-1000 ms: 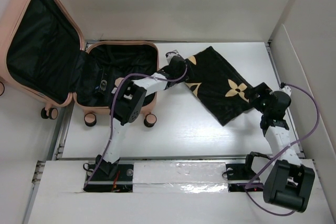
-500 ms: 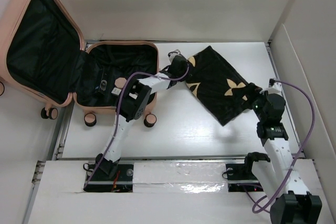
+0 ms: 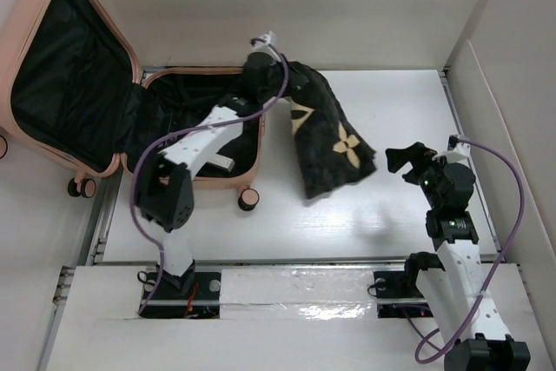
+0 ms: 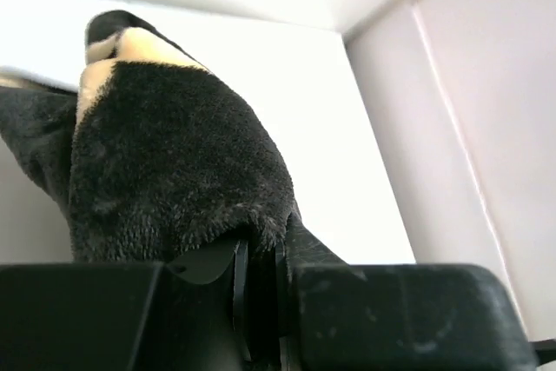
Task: Pack the luggage
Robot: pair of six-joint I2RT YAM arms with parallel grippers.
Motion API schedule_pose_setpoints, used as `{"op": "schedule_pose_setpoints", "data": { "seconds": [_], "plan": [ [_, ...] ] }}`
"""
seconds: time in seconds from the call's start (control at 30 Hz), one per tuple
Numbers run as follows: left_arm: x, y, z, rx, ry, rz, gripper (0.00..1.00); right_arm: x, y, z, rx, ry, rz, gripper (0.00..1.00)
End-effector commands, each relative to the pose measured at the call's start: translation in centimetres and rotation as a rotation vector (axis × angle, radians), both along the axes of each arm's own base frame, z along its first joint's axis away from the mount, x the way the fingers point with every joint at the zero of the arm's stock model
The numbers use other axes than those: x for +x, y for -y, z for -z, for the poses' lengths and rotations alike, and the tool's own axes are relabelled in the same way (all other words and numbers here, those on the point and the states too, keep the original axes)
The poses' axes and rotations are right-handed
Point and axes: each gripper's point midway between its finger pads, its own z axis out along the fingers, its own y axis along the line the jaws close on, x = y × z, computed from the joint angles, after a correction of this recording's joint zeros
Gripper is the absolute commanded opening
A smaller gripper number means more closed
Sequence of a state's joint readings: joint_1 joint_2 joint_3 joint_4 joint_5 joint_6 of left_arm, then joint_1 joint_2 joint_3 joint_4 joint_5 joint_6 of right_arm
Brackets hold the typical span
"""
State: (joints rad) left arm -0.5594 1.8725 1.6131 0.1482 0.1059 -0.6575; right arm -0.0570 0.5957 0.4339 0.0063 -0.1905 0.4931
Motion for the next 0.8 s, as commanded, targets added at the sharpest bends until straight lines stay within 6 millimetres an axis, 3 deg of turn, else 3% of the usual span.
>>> {"op": "schedule_pose_setpoints", "data": {
  "seconds": [0.0, 0.07, 0.1, 0.13, 0.17, 0.2, 0.3, 0.33, 0.4, 0.43, 0.53, 0.7, 0.77],
  "plan": [
    [0.8, -8.2, -4.9, -0.005, 0.105, -0.121, 0.00, -0.1, -0.4, -0.6, -0.021, 0.039, -0.021, 0.96],
    [0.1, -12.1, -5.1, -0.002, 0.103, -0.178, 0.00, -0.1, -0.4, -0.4, -0.024, 0.033, -0.028, 0.96],
    [0.8, -15.8, -4.9, 0.004, 0.097, -0.250, 0.00, -0.1, -0.5, -0.5, -0.025, 0.041, -0.034, 0.96],
    [0.8, -17.7, -4.5, 0.003, 0.086, -0.277, 0.00, 0.0, -0.6, -0.2, -0.025, 0.037, -0.037, 0.96],
    [0.2, -19.9, -3.5, 0.006, 0.063, -0.310, 0.00, 0.0, -0.6, -0.1, -0.024, 0.034, -0.040, 0.96],
    [0.6, -23.9, -2.8, 0.000, 0.043, -0.388, 0.00, 0.0, -1.0, -0.1, -0.028, 0.032, -0.058, 0.96],
    [-0.4, -29.3, 0.0, -0.021, -0.019, -0.468, 0.00, -0.1, -1.1, 0.1, -0.033, 0.030, -0.065, 0.96],
    [-0.4, -33.1, 0.8, -0.024, -0.034, -0.541, 0.00, -0.2, -1.1, 0.1, -0.033, 0.032, -0.065, 0.96],
    [-1.0, -35.7, 2.6, -0.029, -0.084, -0.573, 0.00, -0.3, -1.2, 0.1, -0.033, 0.038, -0.072, 0.96],
    [-1.4, -38.4, 3.1, -0.023, -0.096, -0.624, 0.00, -0.4, -1.2, 0.1, -0.034, 0.040, -0.074, 0.96],
    [-2.2, -41.8, 4.9, -0.001, -0.143, -0.727, 0.00, -0.5, -1.3, 0.1, -0.034, 0.044, -0.075, 0.96],
    [-4.0, -45.2, 8.4, 0.107, -0.244, -0.874, 0.00, -0.5, -1.5, 0.0, -0.035, 0.044, -0.091, 0.96],
    [-4.9, -46.6, 8.8, 0.147, -0.256, -0.935, 0.00, -0.5, -1.6, 0.0, -0.034, 0.044, -0.096, 0.96]
  ]
}}
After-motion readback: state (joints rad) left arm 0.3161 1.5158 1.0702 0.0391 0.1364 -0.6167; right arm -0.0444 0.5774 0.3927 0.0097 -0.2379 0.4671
